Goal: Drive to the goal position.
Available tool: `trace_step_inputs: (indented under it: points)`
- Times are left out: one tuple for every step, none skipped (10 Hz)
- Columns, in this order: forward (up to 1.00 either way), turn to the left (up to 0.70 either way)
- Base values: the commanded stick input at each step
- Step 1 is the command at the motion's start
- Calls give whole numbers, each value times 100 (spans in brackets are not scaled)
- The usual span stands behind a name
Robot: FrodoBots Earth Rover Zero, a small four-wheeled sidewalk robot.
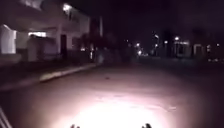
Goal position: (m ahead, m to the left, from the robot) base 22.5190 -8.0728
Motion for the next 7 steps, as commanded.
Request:
trace_step_inputs:
  points:
    - [30, 0]
    - [30, 0]
    - [30, 0]
    - [30, 0]
    - [30, 0]
    - [30, 0]
    - [30, 0]
